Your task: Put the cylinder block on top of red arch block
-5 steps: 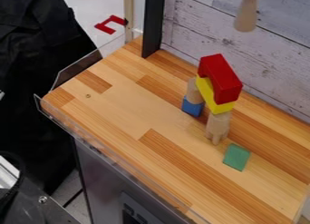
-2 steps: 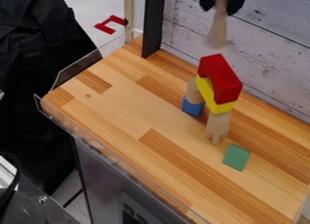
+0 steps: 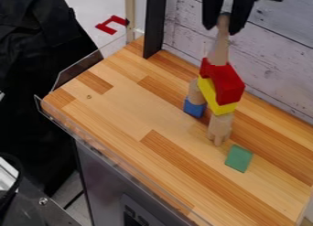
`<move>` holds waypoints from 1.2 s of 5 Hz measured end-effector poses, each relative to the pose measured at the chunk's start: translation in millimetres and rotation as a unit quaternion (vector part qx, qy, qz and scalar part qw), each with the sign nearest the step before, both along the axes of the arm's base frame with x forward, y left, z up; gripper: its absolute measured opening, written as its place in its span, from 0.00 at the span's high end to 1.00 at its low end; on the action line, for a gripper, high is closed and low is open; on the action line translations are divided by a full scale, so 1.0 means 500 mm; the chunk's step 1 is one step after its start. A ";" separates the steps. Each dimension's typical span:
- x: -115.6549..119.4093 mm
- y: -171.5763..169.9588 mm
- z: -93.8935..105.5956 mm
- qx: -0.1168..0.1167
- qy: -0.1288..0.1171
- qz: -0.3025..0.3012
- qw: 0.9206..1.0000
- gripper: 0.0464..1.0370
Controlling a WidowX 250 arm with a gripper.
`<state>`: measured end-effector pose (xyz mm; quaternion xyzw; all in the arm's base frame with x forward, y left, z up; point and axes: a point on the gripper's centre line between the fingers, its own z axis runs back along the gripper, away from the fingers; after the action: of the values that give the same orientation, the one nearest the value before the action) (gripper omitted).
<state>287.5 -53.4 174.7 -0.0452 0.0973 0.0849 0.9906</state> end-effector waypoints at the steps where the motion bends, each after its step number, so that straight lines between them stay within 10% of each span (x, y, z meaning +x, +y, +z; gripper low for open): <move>1: 0.008 -0.014 -0.021 -0.004 0.009 -0.010 1.000 0.72; 5: 0.021 -0.010 -0.043 -0.008 0.011 -0.006 1.000 0.66; 6: 0.026 -0.009 -0.044 -0.009 0.004 0.001 1.000 0.35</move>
<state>300.6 -57.9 152.8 -0.0539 0.1017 0.0852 0.9897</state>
